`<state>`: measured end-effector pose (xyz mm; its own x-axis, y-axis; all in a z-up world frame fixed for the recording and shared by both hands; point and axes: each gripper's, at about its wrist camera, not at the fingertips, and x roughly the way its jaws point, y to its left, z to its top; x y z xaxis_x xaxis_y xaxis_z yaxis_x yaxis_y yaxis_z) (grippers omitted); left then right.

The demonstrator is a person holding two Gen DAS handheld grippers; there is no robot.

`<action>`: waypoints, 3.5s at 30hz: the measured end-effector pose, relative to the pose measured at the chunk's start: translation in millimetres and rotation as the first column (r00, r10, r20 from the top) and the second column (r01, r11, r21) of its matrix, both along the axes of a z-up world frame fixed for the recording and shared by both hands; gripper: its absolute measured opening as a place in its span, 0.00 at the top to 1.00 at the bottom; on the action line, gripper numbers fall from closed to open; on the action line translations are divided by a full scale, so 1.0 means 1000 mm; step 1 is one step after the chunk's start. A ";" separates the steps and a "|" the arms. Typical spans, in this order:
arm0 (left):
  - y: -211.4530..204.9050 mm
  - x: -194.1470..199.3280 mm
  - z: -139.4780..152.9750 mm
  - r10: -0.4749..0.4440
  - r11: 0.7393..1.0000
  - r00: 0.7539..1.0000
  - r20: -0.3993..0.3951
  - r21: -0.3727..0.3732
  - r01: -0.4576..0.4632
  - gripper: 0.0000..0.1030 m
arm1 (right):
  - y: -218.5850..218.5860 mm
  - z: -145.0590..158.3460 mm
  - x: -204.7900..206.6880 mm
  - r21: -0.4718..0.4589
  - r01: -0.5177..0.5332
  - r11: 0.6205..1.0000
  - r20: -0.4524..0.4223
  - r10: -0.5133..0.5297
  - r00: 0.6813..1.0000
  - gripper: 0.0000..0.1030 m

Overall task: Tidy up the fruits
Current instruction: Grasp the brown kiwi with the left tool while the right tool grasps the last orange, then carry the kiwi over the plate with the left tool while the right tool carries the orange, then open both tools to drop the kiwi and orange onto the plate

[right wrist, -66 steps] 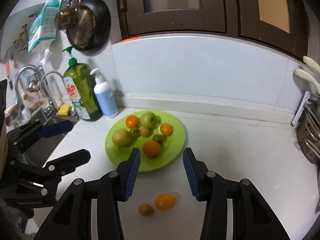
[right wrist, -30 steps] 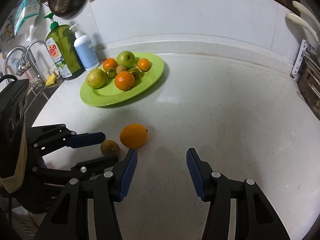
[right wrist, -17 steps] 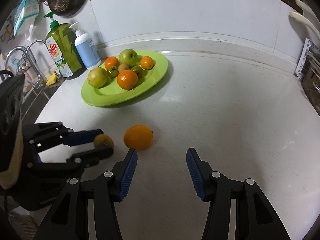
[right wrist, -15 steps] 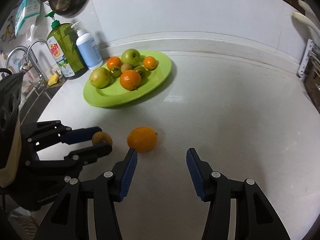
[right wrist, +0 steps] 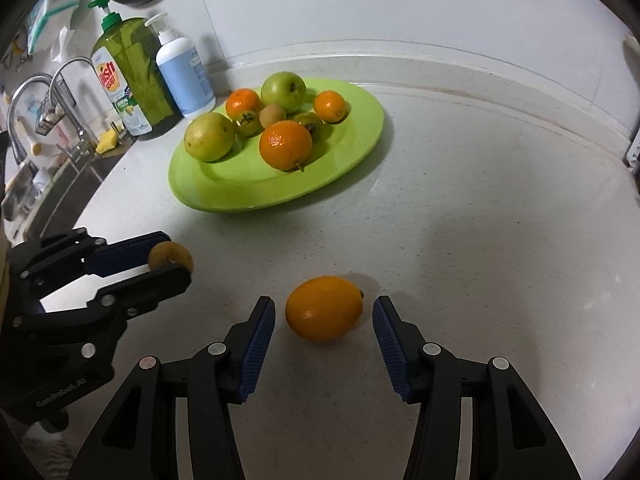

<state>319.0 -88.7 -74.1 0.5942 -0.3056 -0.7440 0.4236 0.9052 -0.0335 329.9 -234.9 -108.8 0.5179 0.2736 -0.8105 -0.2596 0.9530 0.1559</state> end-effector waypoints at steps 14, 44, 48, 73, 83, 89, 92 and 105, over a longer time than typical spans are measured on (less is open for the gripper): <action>0.010 -0.004 0.005 -0.003 1.000 1.000 0.011 -0.013 0.003 0.73 | 0.007 0.001 -0.003 -0.044 0.007 0.999 0.023 -0.006 1.000 0.62; 0.022 0.012 0.065 0.013 0.998 0.988 0.153 -0.068 -0.003 0.73 | 0.013 0.077 0.002 0.002 0.011 1.000 0.219 -0.011 0.976 0.62; 0.021 0.031 0.065 0.015 0.998 0.988 0.154 -0.055 -0.006 0.73 | 0.014 0.078 0.025 0.013 0.007 1.000 0.214 -0.010 0.977 0.62; 0.009 0.117 0.031 0.020 0.999 0.997 0.071 0.033 -0.022 0.73 | 0.023 0.041 0.139 0.004 -0.027 1.000 0.134 0.027 0.991 0.62; 0.012 0.119 0.035 0.061 0.998 0.995 0.078 0.021 -0.063 0.59 | 0.018 0.033 0.149 0.031 -0.023 0.999 0.111 0.020 0.994 0.61; 0.025 0.104 0.050 0.120 0.992 0.984 0.130 0.020 -0.124 0.49 | 0.017 0.037 0.141 0.037 -0.015 0.999 0.117 0.011 0.993 0.56; 0.031 0.092 0.057 0.148 0.987 0.976 0.161 0.035 -0.155 0.47 | 0.018 0.041 0.132 0.034 -0.006 0.999 0.128 0.001 0.992 0.56; 0.065 0.027 0.088 0.228 0.971 0.932 0.281 0.006 -0.239 0.20 | 0.020 0.082 0.035 0.057 0.139 0.989 0.267 -0.149 0.952 0.32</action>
<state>346.1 -23.7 13.6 0.8291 -0.1071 -0.5487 0.1877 0.9779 0.0926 365.4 -215.1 -27.1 0.7517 0.2075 -0.6260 -0.1576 0.9782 0.1350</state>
